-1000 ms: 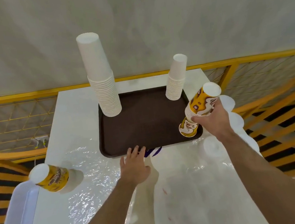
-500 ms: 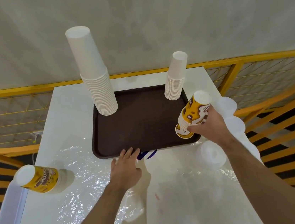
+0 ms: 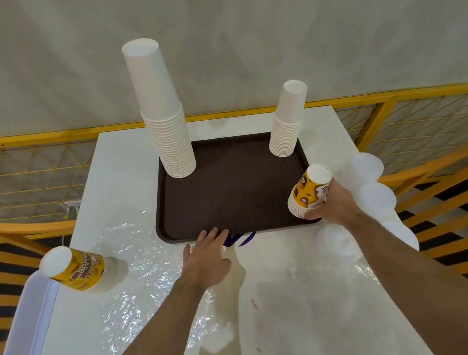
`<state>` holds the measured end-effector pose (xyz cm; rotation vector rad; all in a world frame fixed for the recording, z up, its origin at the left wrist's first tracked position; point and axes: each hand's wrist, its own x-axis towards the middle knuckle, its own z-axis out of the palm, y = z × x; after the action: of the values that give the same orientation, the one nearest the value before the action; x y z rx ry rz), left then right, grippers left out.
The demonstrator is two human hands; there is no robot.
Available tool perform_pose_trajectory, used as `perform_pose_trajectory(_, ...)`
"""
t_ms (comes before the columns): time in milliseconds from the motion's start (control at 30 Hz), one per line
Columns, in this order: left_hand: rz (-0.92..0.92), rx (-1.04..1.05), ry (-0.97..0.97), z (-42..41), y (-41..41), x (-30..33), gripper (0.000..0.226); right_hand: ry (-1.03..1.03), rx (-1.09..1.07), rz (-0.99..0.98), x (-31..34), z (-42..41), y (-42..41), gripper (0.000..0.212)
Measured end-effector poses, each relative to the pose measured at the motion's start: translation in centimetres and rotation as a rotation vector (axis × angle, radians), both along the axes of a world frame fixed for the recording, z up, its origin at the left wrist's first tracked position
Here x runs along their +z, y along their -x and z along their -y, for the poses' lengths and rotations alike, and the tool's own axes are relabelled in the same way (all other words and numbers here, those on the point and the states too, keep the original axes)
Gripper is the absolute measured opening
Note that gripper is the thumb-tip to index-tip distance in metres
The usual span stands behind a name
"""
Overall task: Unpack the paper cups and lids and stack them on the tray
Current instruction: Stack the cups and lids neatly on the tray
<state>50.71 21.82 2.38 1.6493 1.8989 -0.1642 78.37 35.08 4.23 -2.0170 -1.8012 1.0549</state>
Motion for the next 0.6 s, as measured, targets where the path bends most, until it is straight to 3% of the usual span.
perform_pose_trajectory(67, 0.099, 0.104, -0.068, 0.4, 0.2, 0.3, 0.064, -0.056, -0.073, -0.075, 0.7, 0.3, 0.1, 0.105)
perform_pose_trajectory(200, 0.513, 0.452, -0.259, 2.8, 1.0, 1.4, 0.053, -0.213, -0.233, -0.166, 3.7, 2.2, 1.3, 0.111)
perform_pose_trajectory(333, 0.638, 0.689, -0.322, 6.1, 2.9, 2.7, 0.036, -0.480, -0.305, -0.132, 6.5, 7.1, 6.4, 0.090)
perform_pose_trajectory(467, 0.721, 0.920, -0.376, 9.9, 6.1, 3.4, 0.019, -0.610, -0.075, -0.193, 5.4, 11.3, 13.7, 0.056)
perform_pose_trajectory(600, 0.614, 1.153, -0.413, 13.7, 10.4, 2.5, 0.009, -0.365, 0.271, -0.056, 1.0, 14.5, 19.0, 0.038)
